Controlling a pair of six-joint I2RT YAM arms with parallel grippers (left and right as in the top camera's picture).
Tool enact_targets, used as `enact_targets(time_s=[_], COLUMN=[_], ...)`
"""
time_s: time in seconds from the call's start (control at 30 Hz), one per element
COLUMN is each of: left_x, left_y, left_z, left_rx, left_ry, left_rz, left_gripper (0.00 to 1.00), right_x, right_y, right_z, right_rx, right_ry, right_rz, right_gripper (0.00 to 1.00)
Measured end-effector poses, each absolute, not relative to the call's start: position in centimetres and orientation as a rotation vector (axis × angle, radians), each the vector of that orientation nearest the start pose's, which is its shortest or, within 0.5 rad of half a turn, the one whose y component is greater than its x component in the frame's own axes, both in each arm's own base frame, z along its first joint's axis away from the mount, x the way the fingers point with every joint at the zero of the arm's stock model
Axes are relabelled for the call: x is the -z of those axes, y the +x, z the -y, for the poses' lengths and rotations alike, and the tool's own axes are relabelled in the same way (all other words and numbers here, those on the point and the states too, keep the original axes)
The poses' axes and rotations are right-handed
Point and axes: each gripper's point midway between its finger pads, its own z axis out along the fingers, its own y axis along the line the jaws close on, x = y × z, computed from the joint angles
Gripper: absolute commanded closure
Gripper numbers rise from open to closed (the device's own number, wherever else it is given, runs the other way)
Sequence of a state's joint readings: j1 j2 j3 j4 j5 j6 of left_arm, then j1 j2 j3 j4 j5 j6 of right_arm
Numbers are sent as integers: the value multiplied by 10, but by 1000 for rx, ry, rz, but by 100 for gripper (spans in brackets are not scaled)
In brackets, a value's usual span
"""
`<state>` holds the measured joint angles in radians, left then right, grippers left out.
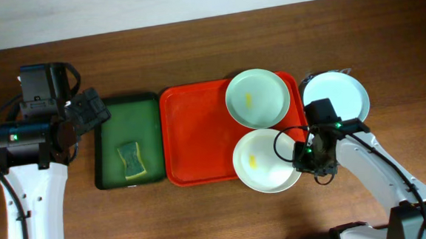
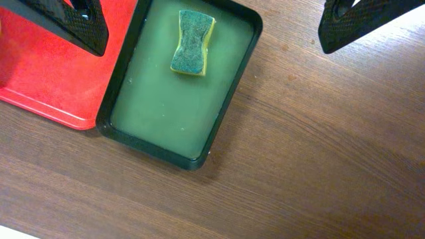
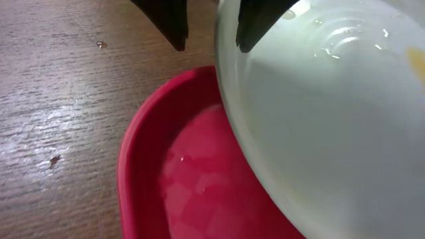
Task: Clean dirty plates on tray and stack at the side
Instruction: 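Move the right gripper to the front plate's rim and grip it, then drag the front white plate leftward to the red tray center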
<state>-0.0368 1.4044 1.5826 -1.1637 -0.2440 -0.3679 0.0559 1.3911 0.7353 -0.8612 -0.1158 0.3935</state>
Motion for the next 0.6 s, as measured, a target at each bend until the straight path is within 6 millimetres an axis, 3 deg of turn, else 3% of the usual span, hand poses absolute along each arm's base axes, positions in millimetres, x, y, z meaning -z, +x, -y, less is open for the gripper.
enact_targets(time_s=[0.07, 0.33, 0.6], left_x=[-276, -276, -276], left_y=[341, 341, 341], left_z=[-29, -29, -29], left_rx=[-150, -150, -150], left_ry=[-507, -507, -507], left_rz=[-2468, -2468, -2468], left_gripper=[1, 1, 1], right_x=[-26, -27, -27], right_y=[215, 217, 217], right_z=[-32, -32, -39], right_rx=[-194, -197, -259], right_ry=[517, 517, 519], right_rz=[-3065, -3058, -3059], right_gripper=[75, 96, 96])
